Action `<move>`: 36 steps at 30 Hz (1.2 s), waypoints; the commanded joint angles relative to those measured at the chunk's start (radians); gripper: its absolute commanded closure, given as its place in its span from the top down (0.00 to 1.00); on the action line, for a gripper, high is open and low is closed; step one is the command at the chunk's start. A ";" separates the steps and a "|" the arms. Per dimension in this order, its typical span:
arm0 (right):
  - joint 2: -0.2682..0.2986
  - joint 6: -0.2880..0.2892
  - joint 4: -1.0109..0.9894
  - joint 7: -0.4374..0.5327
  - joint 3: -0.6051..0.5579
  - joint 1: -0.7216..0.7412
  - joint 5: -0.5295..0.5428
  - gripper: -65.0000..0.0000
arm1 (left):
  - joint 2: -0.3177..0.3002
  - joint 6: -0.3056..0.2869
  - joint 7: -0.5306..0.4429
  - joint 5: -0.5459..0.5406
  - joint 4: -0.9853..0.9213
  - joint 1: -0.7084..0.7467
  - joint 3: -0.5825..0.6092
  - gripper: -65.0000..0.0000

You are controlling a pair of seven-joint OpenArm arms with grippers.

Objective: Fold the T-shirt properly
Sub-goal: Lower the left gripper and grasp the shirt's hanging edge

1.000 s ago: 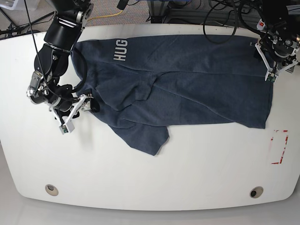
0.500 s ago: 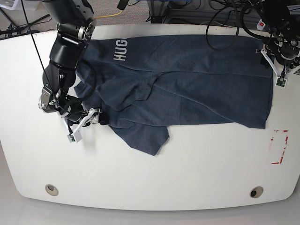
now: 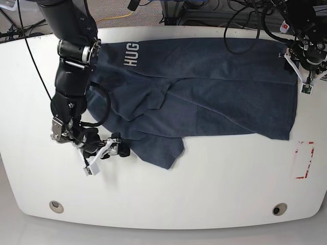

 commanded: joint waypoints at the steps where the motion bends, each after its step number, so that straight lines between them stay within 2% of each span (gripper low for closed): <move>1: 0.005 0.010 -0.071 0.088 -0.028 0.043 0.018 0.77 | -0.015 0.002 -0.013 -0.002 0.019 -0.003 -0.004 0.63; 4: 0.005 0.010 -0.169 0.170 -0.081 0.077 0.018 0.77 | -0.015 0.002 -0.013 -0.002 0.019 -0.005 -0.007 0.63; 9: 0.007 0.000 -0.263 0.252 -0.137 0.100 0.018 0.77 | -0.015 0.002 -0.013 -0.002 0.019 -0.017 -0.012 0.63; 15: 0.001 -0.003 -0.281 0.278 -0.184 0.102 0.018 0.74 | -0.015 0.002 -0.013 -0.002 0.019 -0.017 -0.012 0.63; 16: 0.001 -0.003 -0.281 0.278 -0.196 0.102 0.018 0.70 | -0.015 0.002 -0.013 -0.002 0.019 -0.017 -0.012 0.63; 22: -0.022 -0.003 -0.281 0.302 -0.259 0.100 0.018 0.23 | -0.013 0.002 -0.013 -0.002 0.021 -0.051 -0.014 0.63; 25: -0.024 -0.003 -0.281 0.304 -0.262 0.103 0.018 0.07 | -0.013 0.002 0.004 0.000 0.021 -0.103 -0.030 0.63; 28: -0.022 -0.003 -0.279 0.304 -0.264 0.105 0.018 0.00 | -0.012 0.002 0.059 0.003 0.016 -0.181 -0.052 0.63; 34: -0.021 -0.003 -0.275 0.302 -0.265 0.109 0.018 0.00 | -0.018 0.002 0.143 0.006 -0.036 -0.342 -0.040 0.65; 36: -0.021 -0.001 -0.275 0.301 -0.265 0.119 0.018 0.00 | -0.019 0.002 0.148 0.006 -0.104 -0.395 -0.009 0.71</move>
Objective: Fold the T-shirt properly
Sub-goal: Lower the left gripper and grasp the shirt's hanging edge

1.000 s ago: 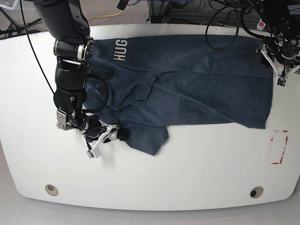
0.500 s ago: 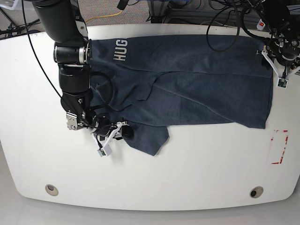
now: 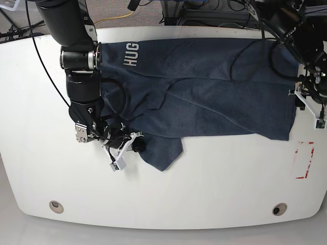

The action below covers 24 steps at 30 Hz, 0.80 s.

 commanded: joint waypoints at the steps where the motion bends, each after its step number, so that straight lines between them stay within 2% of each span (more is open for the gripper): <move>1: 0.006 0.010 0.019 0.017 0.000 0.046 0.018 0.00 | -0.014 0.002 0.003 -0.002 -0.069 -0.064 0.027 0.76; 3: 0.007 0.015 0.019 0.004 0.000 0.046 0.018 0.00 | -0.015 0.002 0.001 -0.006 -0.116 -0.101 0.030 0.82; 8: 0.007 0.016 0.019 -0.001 0.000 0.046 0.018 0.00 | -0.018 0.009 -0.051 -0.006 -0.237 -0.175 0.036 0.89; 13: 0.007 0.016 0.019 -0.001 0.000 0.045 0.018 0.00 | -0.061 0.021 -0.128 -0.006 -0.386 -0.232 0.036 0.88; 17: 0.007 0.018 0.019 -0.001 0.000 0.041 0.018 0.00 | -0.101 0.059 -0.240 -0.006 -0.514 -0.253 0.036 0.88; 22: 0.007 0.018 0.019 -0.001 0.000 0.041 0.018 0.00 | -0.144 0.061 -0.350 -0.008 -0.695 -0.290 0.038 0.88; 24: 0.007 0.018 0.019 -0.001 0.000 0.040 0.018 0.00 | -0.161 0.053 -0.361 -0.010 -0.751 -0.301 0.039 0.88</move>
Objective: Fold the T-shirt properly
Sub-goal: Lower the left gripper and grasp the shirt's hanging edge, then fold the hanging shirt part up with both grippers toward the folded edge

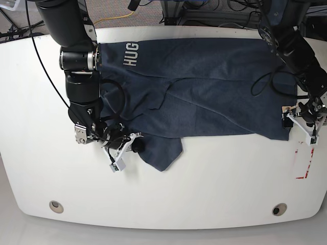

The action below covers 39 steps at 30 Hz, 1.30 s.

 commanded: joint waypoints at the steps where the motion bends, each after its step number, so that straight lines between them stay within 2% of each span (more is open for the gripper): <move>1: 0.005 0.016 0.018 0.025 0.000 0.033 0.019 0.00 | -0.035 -0.018 -0.033 -0.016 -0.041 -0.044 0.008 0.88; 4: 0.005 0.016 0.018 0.025 0.000 0.033 0.019 0.00 | -0.038 -0.057 -0.050 -0.016 -0.083 -0.067 0.017 0.88; 9: 0.005 0.016 0.019 0.025 0.000 0.033 0.019 0.00 | -0.040 -0.057 -0.093 -0.016 -0.166 -0.079 0.024 0.88; 15: 0.005 0.016 0.019 0.025 0.000 0.035 0.019 0.00 | -0.042 -0.057 -0.097 -0.016 -0.280 -0.119 0.022 0.88; 20: 0.005 0.016 0.024 0.021 0.000 0.041 0.019 0.00 | -0.035 -0.057 -0.097 -0.016 -0.291 -0.121 0.024 0.88; 22: 0.017 0.016 0.075 -0.005 0.000 0.037 0.019 0.00 | -0.034 -0.057 -0.097 -0.016 -0.291 -0.121 0.024 0.78; 25: 0.024 0.014 0.167 -0.049 0.000 0.027 0.019 0.00 | -0.034 -0.057 -0.104 -0.016 -0.291 -0.122 0.022 0.52; 26: 0.025 0.011 0.205 -0.063 0.000 0.018 0.019 0.00 | -0.034 -0.057 -0.124 -0.016 -0.291 -0.128 0.022 0.37; 29: 0.025 0.008 0.249 -0.072 0.000 0.017 0.019 0.00 | -0.034 -0.057 -0.174 -0.015 -0.291 -0.128 0.022 0.04; 30: 0.025 0.008 0.252 -0.072 0.000 0.018 0.019 0.00 | -0.034 -0.057 -0.179 -0.015 -0.291 -0.128 0.022 0.00; 33: 0.027 0.008 0.257 -0.072 0.000 0.023 0.017 0.00 | -0.034 -0.057 -0.179 -0.015 -0.286 -0.128 0.024 0.00; 39: 0.056 0.014 0.268 -0.115 0.000 0.033 0.022 0.00 | -0.031 -0.057 -0.177 -0.015 -0.151 -0.098 0.022 0.00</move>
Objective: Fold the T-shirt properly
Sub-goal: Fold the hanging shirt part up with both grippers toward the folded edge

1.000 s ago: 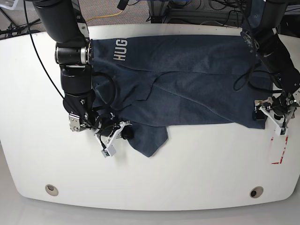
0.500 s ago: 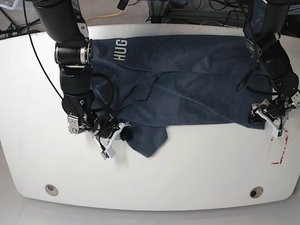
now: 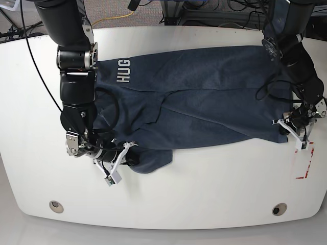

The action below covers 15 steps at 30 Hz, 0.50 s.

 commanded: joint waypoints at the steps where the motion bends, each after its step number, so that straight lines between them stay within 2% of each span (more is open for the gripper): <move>1: 0.020 0.011 0.048 -0.001 0.004 0.040 0.016 0.00 | -0.012 -0.001 -0.024 -0.013 0.081 -0.003 0.003 0.00; 8: 0.044 0.009 0.183 -0.056 0.009 0.013 0.016 0.00 | 0.011 -0.001 -0.024 -0.015 0.267 0.075 0.056 0.00; 11: 0.053 0.009 0.234 -0.078 0.007 0.006 0.016 0.00 | 0.052 -0.001 -0.024 -0.015 0.345 0.103 0.059 0.00; 15: 0.058 0.011 0.289 -0.125 0.012 0.001 0.016 0.00 | 0.066 -0.001 -0.024 -0.015 0.457 0.160 0.060 0.00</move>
